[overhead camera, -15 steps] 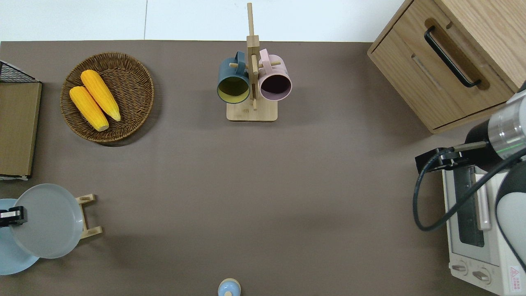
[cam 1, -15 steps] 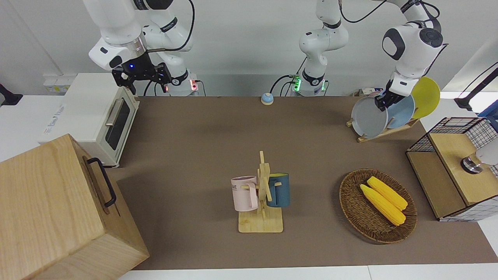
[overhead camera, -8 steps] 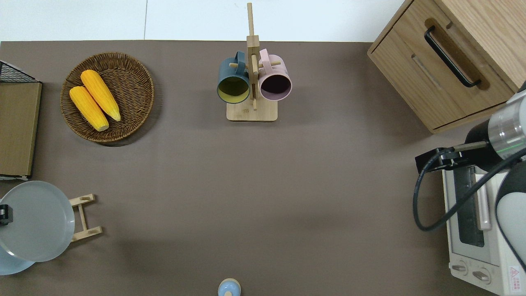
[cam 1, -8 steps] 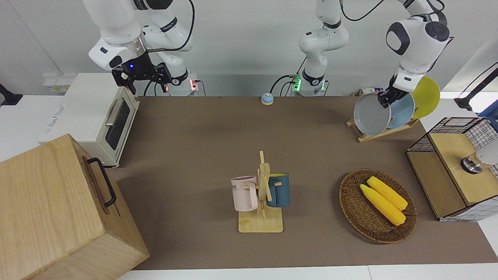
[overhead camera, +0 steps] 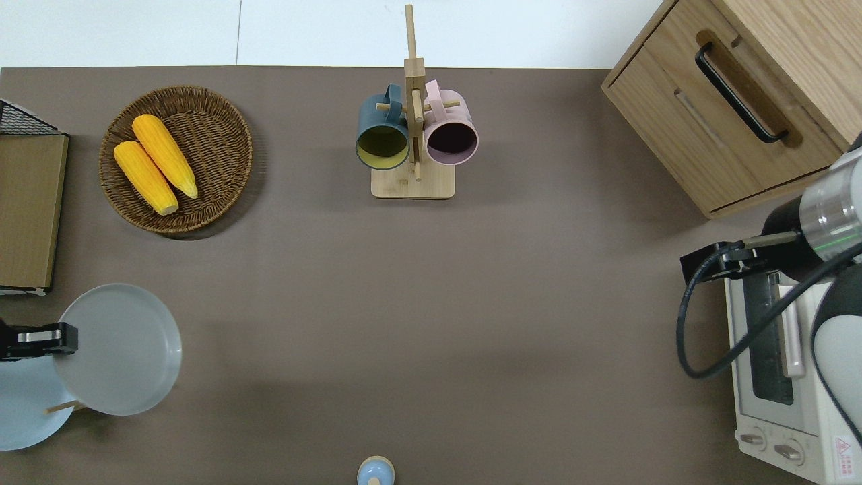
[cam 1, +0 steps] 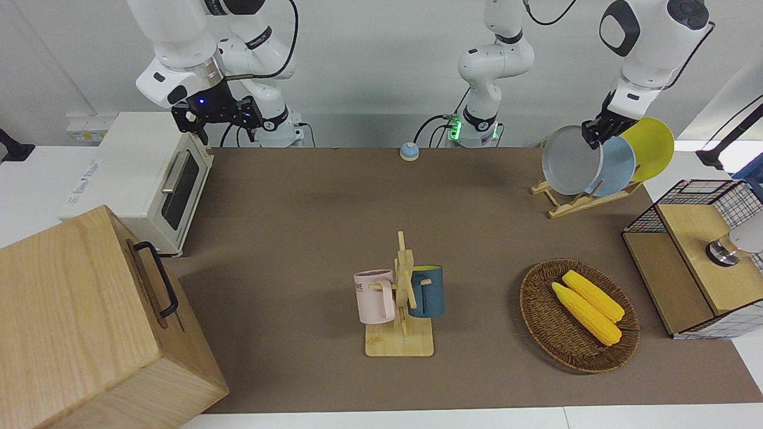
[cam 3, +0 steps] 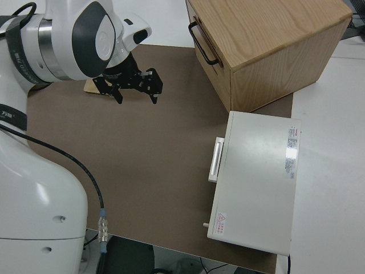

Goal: Pick gray plate from low plate rack and place it on table with left arm
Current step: 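Carry the plate away from the rack and lower it onto the table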

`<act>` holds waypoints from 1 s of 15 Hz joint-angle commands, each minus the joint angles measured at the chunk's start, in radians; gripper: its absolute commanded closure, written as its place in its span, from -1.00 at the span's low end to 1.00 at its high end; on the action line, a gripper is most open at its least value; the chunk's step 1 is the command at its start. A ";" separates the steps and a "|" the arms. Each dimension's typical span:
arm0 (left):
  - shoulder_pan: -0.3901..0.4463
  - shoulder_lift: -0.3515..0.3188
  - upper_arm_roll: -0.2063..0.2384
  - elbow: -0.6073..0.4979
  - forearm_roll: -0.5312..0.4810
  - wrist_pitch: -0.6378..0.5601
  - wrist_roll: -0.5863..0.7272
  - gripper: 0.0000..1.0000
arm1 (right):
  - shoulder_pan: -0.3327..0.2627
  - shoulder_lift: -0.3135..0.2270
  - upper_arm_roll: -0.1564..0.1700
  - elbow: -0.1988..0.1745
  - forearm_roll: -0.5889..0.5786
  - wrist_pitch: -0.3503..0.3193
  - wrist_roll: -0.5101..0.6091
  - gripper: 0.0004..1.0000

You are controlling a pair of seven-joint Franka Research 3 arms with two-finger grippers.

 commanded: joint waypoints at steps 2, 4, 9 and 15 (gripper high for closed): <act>-0.048 0.013 0.010 -0.013 -0.134 -0.005 0.019 0.79 | -0.023 -0.002 0.021 0.006 -0.006 -0.011 0.012 -0.97; -0.073 0.018 0.010 -0.027 -0.187 0.013 0.039 0.79 | -0.023 -0.004 0.021 0.007 -0.006 -0.011 0.012 -0.97; -0.080 0.035 0.011 -0.060 -0.345 0.024 0.159 0.78 | -0.023 -0.002 0.021 0.007 -0.006 -0.011 0.012 -0.97; -0.060 0.094 0.028 -0.102 -0.428 0.039 0.347 0.77 | -0.023 -0.002 0.021 0.007 -0.006 -0.012 0.012 -0.97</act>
